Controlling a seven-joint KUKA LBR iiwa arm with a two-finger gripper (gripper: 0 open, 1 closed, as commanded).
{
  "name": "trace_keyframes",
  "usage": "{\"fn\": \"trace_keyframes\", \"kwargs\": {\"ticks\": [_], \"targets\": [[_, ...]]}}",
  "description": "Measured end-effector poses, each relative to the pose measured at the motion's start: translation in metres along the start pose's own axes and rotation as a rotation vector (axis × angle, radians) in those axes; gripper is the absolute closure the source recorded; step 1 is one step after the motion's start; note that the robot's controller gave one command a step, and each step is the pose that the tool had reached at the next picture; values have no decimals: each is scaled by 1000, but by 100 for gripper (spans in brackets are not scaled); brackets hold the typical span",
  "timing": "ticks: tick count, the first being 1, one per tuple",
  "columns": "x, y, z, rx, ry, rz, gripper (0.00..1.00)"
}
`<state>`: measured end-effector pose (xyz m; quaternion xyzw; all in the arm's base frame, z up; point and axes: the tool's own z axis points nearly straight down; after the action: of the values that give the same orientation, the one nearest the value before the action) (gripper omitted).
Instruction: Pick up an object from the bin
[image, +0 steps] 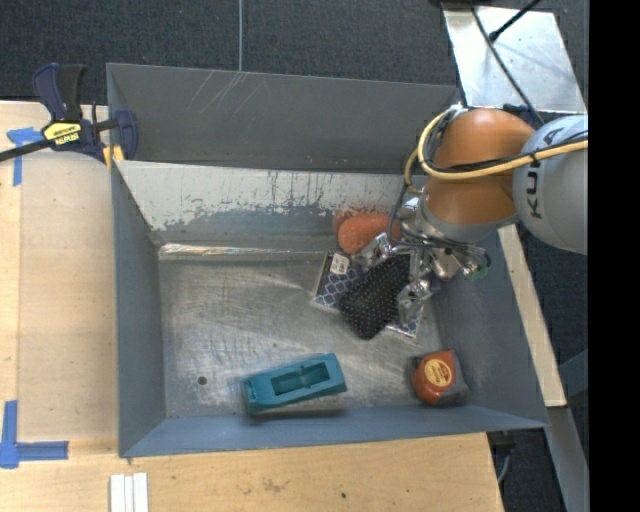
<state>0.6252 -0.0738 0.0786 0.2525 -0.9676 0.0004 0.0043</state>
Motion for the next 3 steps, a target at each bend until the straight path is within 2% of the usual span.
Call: {"fn": "trace_keyframes", "kwargs": {"ticks": [3], "targets": [[0,1,-35,2,-11,3,100]]}}
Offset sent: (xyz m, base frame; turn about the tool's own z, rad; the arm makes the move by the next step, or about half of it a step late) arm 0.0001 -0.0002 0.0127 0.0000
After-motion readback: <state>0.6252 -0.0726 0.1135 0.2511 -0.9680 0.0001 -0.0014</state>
